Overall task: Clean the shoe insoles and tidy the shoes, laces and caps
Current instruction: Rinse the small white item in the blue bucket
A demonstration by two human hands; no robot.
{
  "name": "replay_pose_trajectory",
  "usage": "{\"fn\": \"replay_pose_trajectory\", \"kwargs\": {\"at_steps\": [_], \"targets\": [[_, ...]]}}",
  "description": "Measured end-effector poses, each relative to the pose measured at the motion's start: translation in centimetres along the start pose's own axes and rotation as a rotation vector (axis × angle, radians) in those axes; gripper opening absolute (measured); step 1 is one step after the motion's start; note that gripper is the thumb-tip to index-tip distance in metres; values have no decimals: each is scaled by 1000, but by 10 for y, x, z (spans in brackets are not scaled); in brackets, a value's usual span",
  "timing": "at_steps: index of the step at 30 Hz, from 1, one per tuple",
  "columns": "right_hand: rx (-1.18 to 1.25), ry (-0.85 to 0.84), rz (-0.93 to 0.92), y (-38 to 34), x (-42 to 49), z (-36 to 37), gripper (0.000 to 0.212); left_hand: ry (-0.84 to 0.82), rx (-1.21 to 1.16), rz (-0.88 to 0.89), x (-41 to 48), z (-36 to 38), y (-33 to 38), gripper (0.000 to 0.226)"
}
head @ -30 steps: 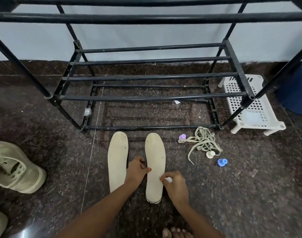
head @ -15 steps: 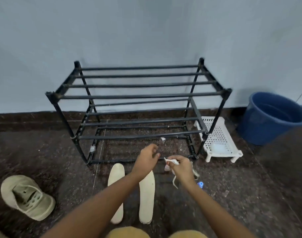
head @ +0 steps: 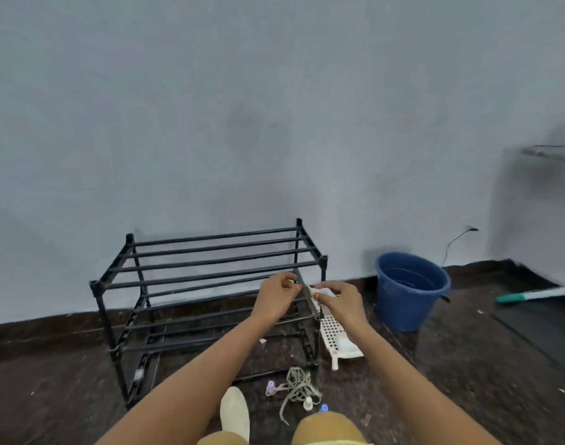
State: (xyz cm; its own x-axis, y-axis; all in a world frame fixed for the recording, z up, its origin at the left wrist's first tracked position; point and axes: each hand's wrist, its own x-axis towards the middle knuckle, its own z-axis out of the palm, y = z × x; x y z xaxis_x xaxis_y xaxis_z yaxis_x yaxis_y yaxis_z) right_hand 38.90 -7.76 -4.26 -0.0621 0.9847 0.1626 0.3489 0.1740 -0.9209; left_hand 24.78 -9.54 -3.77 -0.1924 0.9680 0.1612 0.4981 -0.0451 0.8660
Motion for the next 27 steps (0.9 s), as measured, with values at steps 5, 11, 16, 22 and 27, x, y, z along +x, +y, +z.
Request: {"fn": "replay_pose_trajectory", "kwargs": {"at_steps": [5,11,16,22,27], "targets": [[8,39,-37,-2,2,-58,13,-25,24,40,-6,32,53,26],[-21,86,-26,20,18,-108,16,-90,30,62,9,91,85,27],[-13,163,48,75,56,-124,11,-143,-30,20,54,162,74,26],[7,337,206,172,164,-132,11,-221,-33,-14,170,274,33,28],[-14,448,271,222,250,-144,14,-234,-57,24,255,333,21,29]]}}
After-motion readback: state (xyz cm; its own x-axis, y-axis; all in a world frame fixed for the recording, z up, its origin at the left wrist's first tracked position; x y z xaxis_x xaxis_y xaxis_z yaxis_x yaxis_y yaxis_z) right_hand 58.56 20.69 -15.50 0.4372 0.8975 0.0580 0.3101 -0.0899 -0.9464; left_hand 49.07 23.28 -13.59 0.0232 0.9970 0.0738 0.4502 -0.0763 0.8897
